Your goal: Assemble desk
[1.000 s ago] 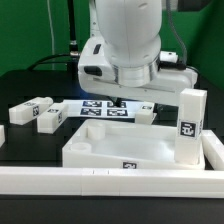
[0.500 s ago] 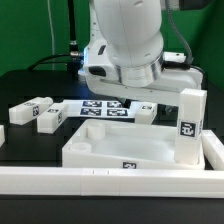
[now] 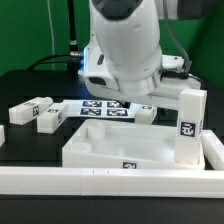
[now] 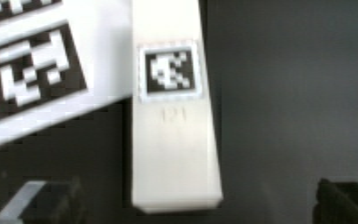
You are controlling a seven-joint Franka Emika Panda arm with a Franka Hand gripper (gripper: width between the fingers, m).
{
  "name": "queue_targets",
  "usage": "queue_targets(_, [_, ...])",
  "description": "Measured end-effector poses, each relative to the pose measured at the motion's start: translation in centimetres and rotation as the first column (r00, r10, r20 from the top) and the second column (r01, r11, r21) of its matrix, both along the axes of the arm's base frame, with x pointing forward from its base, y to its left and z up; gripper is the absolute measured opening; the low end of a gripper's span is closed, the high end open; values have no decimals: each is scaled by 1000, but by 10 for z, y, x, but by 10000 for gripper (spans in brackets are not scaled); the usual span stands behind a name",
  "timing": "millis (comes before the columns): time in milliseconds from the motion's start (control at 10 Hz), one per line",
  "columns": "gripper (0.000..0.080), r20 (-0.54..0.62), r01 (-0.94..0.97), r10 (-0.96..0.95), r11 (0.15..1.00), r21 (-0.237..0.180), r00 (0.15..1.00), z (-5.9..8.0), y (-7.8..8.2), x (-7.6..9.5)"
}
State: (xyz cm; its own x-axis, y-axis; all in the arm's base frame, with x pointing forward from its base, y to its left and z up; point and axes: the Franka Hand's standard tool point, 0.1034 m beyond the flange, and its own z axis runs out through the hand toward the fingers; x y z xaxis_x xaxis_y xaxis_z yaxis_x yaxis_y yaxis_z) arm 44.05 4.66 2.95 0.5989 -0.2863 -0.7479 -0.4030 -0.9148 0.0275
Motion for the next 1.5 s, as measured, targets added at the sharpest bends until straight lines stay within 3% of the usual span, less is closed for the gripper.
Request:
queue_targets(400, [649,-134,4,1,999,36,991,-9,-5,-10])
queue_targets(1000, [637,-95,3,-1,1000,21,996,-20,-3,-8])
queue_targets(1200, [285,-95,-1,3,1000,24,996,-20,0,-8])
queue_targets(1500, [287,-95,-2,5,1000,25,996,-20,1,-8])
